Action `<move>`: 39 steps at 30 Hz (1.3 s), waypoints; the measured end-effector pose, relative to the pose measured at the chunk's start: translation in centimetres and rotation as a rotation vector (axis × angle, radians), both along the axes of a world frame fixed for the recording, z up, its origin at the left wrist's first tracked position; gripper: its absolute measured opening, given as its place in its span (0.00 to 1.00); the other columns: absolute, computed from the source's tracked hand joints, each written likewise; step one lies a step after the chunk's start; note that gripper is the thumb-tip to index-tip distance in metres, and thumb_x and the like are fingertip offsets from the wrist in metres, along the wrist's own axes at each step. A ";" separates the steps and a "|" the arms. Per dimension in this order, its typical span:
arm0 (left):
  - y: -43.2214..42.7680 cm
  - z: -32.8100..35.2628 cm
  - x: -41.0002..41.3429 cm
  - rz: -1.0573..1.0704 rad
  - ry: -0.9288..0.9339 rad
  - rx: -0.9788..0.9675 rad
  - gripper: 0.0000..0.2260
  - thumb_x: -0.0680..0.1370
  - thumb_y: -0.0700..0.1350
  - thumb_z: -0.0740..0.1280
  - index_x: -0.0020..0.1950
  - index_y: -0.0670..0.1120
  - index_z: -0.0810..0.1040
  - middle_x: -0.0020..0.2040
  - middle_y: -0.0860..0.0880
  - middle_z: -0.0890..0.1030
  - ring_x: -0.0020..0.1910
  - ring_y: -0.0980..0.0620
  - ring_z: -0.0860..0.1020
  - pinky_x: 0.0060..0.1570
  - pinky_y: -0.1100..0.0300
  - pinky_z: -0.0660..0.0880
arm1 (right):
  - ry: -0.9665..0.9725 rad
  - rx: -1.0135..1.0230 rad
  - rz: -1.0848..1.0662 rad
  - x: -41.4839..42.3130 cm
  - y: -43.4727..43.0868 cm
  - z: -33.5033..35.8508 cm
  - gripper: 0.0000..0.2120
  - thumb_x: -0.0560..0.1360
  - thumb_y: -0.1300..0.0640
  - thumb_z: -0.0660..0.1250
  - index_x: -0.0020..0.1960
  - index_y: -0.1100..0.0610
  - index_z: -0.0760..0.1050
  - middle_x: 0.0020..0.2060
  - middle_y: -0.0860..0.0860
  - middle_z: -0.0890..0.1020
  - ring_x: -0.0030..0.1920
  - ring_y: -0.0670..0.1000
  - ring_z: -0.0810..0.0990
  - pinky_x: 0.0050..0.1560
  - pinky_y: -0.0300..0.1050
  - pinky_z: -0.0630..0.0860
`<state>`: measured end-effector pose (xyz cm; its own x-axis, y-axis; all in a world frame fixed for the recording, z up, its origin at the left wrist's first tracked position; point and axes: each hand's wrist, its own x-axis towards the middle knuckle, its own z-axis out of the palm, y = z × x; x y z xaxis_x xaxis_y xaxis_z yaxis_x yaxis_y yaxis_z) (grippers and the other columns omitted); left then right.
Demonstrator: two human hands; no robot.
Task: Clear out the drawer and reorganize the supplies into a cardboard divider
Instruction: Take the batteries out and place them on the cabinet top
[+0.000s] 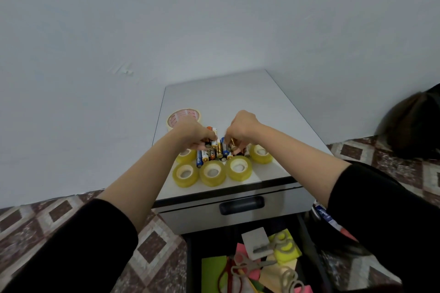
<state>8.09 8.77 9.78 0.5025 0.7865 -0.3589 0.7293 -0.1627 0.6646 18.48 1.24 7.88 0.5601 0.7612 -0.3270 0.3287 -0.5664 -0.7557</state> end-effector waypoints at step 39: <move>-0.5 -1.0 -0.5 0.009 -0.037 -0.010 0.10 0.72 0.41 0.73 0.39 0.38 0.73 0.34 0.44 0.78 0.27 0.52 0.77 0.31 0.64 0.77 | -0.040 -0.019 -0.074 0.9 -1.1 -0.7 0.11 0.73 0.67 0.68 0.54 0.69 0.77 0.34 0.61 0.81 0.31 0.57 0.80 0.47 0.50 0.81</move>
<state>7.62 8.26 8.82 0.5088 0.7873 -0.3482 0.7056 -0.1497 0.6926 19.41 0.16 7.18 0.6275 0.7110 -0.3174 0.3150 -0.6046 -0.7316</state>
